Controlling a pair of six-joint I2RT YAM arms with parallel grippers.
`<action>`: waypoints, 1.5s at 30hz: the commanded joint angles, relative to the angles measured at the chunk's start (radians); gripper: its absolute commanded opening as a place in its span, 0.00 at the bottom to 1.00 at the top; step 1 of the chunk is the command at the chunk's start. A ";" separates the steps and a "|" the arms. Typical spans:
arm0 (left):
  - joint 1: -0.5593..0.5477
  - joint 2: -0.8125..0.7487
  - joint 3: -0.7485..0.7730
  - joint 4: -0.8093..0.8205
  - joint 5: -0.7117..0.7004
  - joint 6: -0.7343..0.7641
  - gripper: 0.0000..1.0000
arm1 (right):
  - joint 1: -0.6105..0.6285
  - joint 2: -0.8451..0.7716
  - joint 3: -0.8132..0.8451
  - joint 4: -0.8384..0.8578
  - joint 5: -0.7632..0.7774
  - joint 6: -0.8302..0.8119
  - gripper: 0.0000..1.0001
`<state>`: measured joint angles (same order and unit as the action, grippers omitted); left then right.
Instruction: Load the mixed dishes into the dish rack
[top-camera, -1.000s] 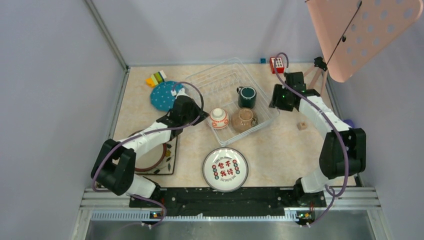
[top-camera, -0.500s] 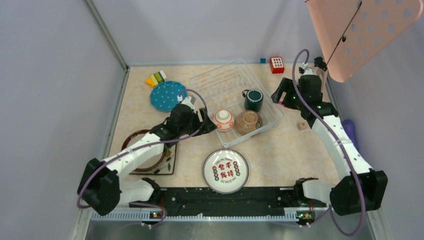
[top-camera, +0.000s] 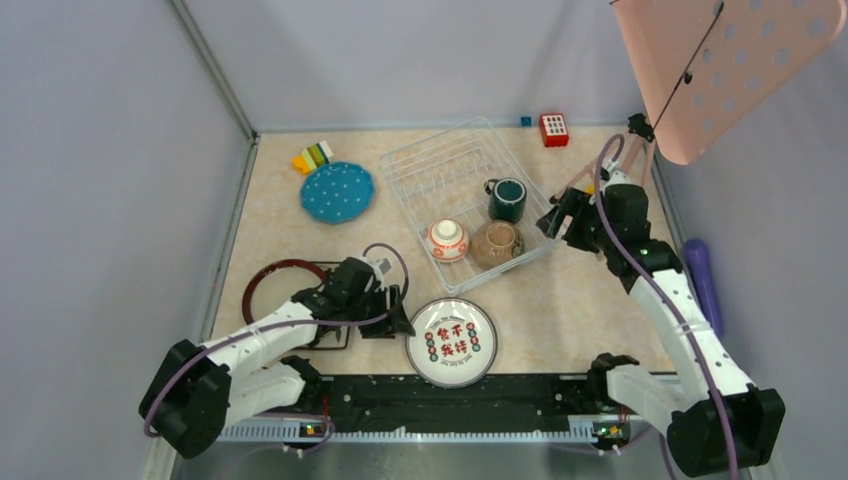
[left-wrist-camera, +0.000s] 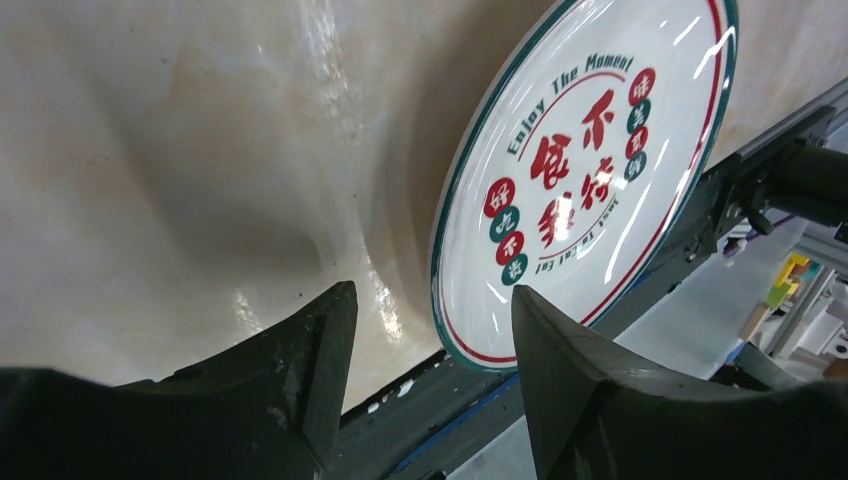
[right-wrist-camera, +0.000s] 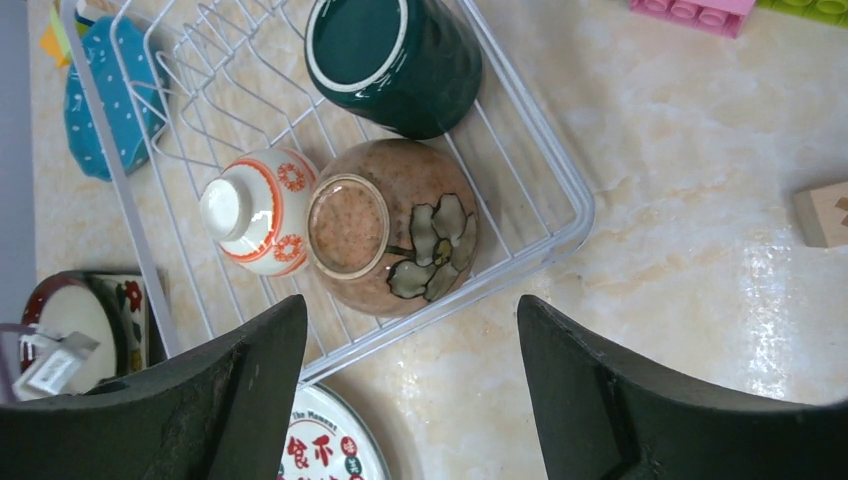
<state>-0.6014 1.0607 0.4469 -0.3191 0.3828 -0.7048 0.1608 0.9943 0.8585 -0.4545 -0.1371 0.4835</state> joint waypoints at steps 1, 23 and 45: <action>-0.018 0.001 -0.021 0.053 0.066 -0.033 0.62 | 0.009 -0.066 -0.006 0.037 -0.059 0.026 0.75; -0.028 -0.091 -0.014 -0.005 0.091 -0.022 0.00 | 0.036 -0.140 -0.008 -0.089 -0.307 -0.067 0.67; -0.005 -0.208 0.427 -0.304 0.124 0.092 0.00 | 0.362 -0.062 -0.022 0.078 -0.434 0.003 0.70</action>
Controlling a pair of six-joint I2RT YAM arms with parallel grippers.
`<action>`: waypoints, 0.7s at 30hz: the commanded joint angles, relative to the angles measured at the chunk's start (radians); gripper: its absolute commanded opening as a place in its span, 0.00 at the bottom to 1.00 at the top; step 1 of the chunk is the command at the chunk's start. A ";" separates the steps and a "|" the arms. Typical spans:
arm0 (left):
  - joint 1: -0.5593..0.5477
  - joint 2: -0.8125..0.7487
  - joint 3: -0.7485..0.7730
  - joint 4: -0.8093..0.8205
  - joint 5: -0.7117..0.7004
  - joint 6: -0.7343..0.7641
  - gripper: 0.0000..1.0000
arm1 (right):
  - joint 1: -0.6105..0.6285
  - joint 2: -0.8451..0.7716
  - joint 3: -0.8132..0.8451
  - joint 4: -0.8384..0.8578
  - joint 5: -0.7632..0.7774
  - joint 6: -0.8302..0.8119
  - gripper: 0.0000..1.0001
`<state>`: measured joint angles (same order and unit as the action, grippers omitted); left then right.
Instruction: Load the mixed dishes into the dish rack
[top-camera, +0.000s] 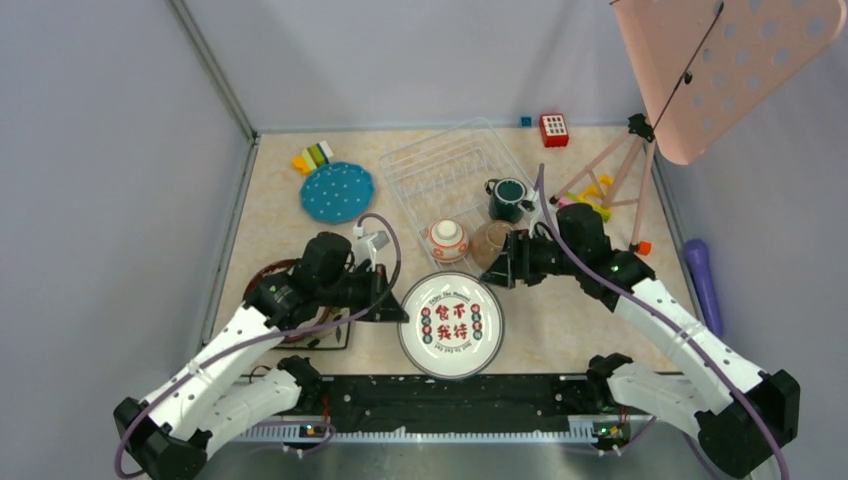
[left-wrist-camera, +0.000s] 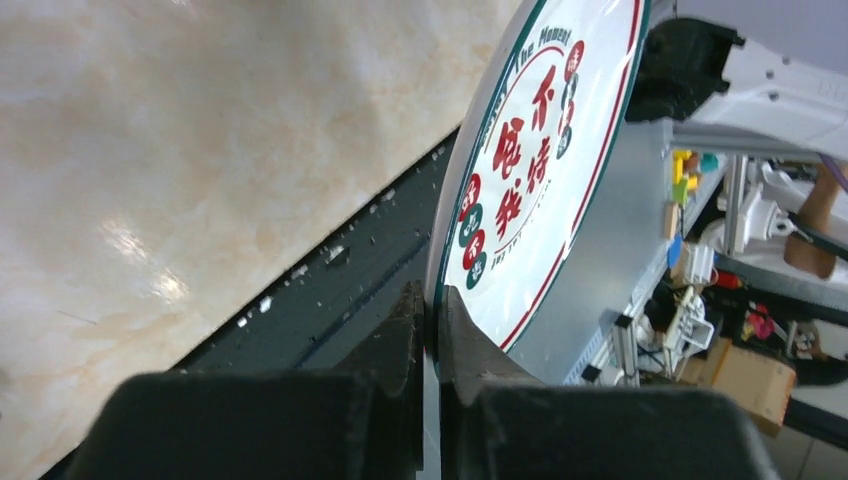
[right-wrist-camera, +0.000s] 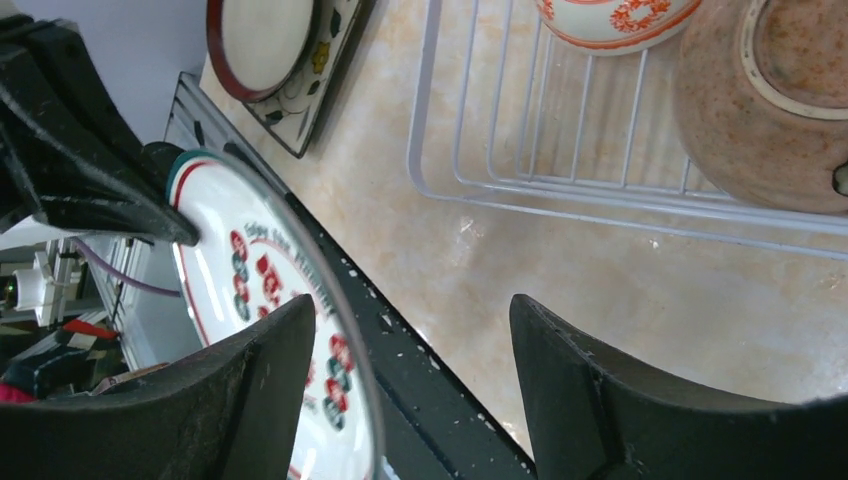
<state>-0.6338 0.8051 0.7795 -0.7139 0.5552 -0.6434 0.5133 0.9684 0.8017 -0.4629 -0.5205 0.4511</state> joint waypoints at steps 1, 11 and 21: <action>0.029 0.067 0.106 0.110 -0.041 0.033 0.00 | 0.010 -0.043 0.031 0.104 -0.055 0.051 0.70; 0.048 0.148 0.115 0.246 -0.013 0.022 0.00 | 0.010 0.000 0.056 0.067 -0.028 0.029 0.66; 0.117 0.112 0.125 0.299 0.013 -0.004 0.00 | 0.010 -0.035 0.049 0.047 0.039 0.020 0.14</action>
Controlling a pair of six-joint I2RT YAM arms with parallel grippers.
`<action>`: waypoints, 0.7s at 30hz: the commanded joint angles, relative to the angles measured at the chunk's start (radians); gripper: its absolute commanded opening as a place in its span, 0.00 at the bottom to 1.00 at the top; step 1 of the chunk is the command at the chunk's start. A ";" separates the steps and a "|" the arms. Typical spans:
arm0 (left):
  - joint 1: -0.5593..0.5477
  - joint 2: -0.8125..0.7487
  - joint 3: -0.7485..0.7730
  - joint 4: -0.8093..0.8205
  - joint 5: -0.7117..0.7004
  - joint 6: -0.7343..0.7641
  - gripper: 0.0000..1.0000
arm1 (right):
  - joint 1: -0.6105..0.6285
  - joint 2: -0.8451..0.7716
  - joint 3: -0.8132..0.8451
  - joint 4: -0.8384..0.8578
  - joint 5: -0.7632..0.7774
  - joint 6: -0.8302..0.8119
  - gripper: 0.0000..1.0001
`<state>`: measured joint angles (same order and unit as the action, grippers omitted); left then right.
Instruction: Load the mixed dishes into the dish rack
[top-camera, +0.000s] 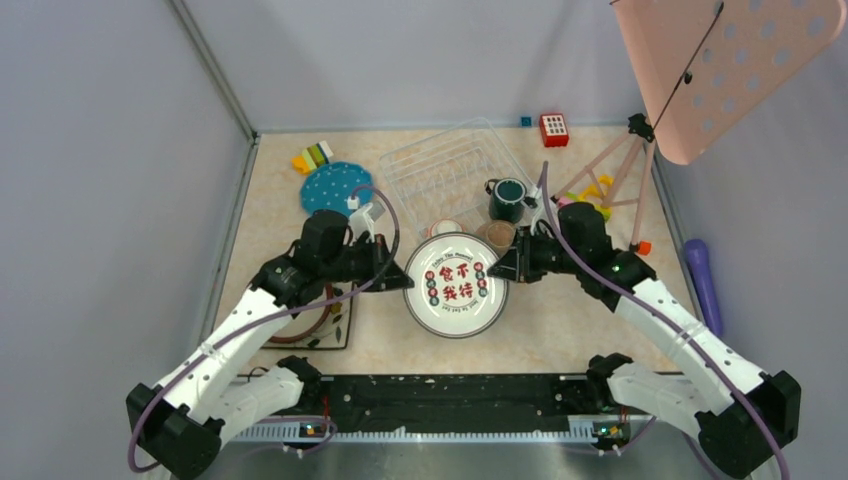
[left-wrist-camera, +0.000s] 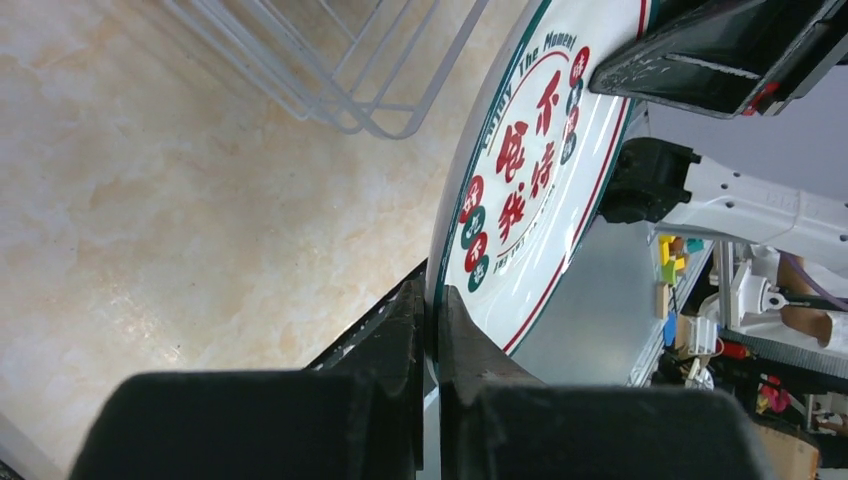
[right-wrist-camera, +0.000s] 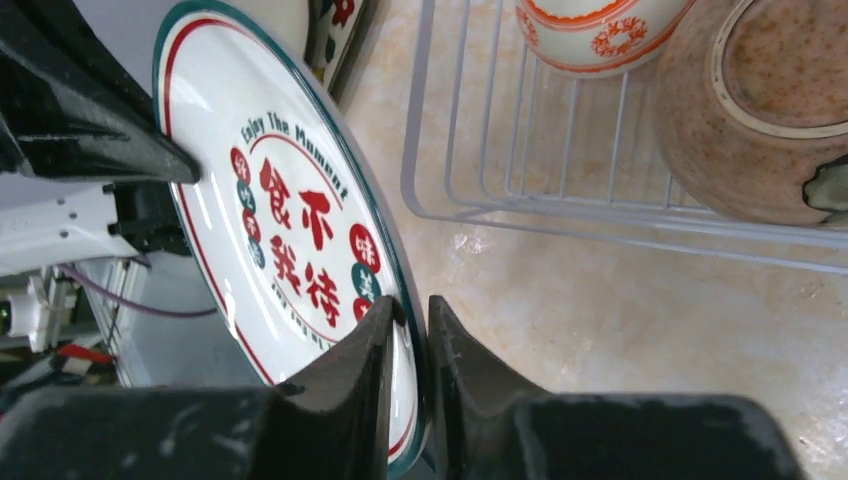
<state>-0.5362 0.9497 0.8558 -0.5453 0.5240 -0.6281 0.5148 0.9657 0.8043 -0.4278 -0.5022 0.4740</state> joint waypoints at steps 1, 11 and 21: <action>0.023 -0.025 0.052 0.132 0.046 -0.011 0.00 | 0.009 -0.035 0.049 0.020 0.015 -0.001 0.09; 0.031 0.021 0.057 0.164 -0.090 0.026 0.48 | 0.009 -0.004 0.136 0.095 0.195 -0.021 0.00; 0.054 -0.049 0.036 0.074 -0.363 0.052 0.87 | 0.007 0.206 0.467 0.126 0.518 -0.145 0.00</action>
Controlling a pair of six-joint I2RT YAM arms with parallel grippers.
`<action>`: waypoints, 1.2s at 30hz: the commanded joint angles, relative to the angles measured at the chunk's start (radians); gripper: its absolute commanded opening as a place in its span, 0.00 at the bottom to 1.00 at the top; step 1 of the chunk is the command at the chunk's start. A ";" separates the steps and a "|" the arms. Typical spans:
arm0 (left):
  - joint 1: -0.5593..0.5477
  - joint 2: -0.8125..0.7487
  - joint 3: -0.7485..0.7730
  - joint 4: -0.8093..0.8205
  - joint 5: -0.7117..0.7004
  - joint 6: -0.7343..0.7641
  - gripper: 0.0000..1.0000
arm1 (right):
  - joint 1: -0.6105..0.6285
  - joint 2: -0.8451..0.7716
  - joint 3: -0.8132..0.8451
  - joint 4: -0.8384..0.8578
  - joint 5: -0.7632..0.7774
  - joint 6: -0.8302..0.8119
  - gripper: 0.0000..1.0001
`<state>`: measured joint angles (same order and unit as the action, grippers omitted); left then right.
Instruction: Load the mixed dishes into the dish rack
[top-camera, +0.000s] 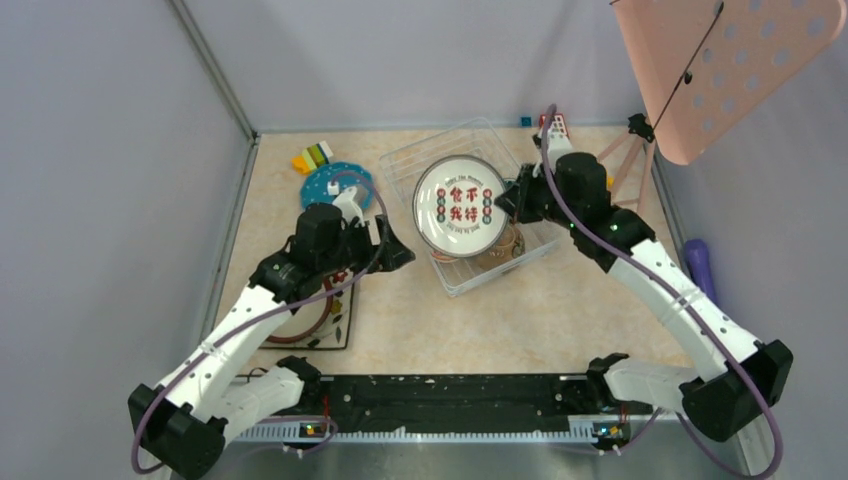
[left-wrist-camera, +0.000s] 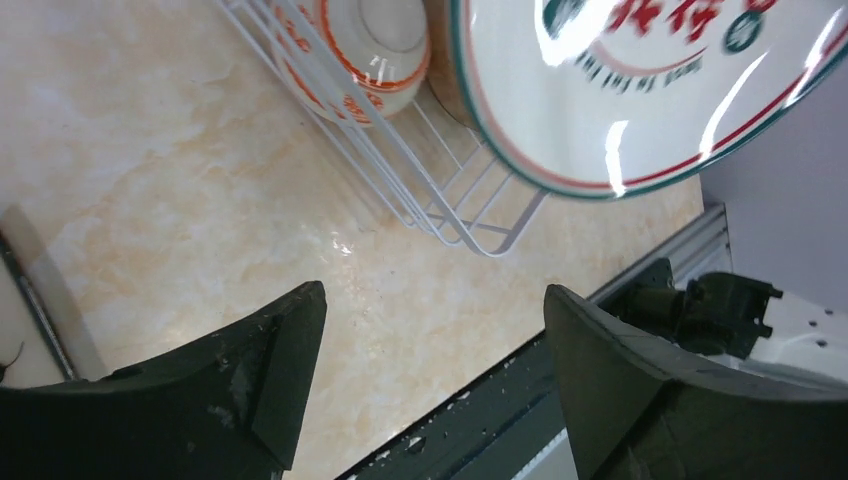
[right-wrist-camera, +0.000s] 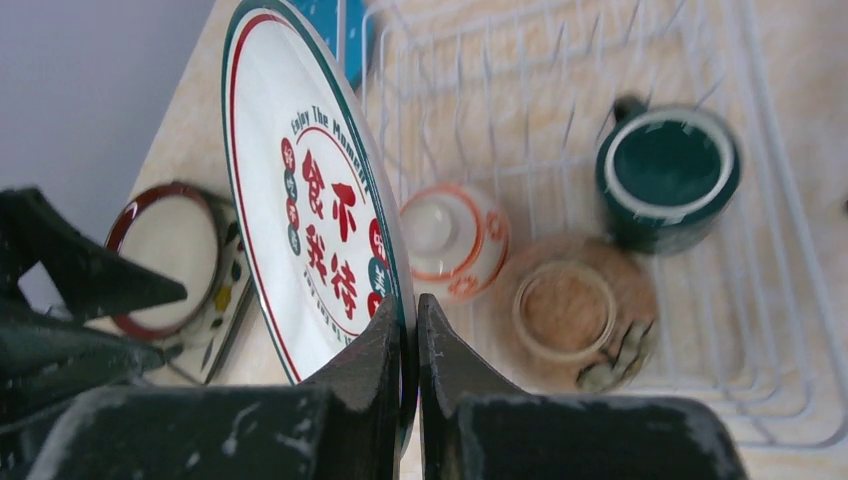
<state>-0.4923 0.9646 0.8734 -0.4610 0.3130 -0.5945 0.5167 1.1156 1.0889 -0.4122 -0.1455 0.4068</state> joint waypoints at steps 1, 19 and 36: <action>0.012 -0.079 0.010 -0.015 -0.187 0.016 0.91 | 0.005 0.079 0.211 0.125 0.199 -0.103 0.00; 0.014 -0.178 -0.251 0.234 -0.344 -0.043 0.88 | 0.005 0.459 0.464 0.396 0.728 -0.560 0.00; 0.015 -0.167 -0.282 0.226 -0.379 -0.039 0.87 | 0.076 0.567 0.413 0.452 0.741 -0.622 0.00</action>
<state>-0.4805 0.8143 0.6037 -0.2653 -0.0299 -0.6327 0.5499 1.6894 1.4780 -0.0593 0.5499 -0.2066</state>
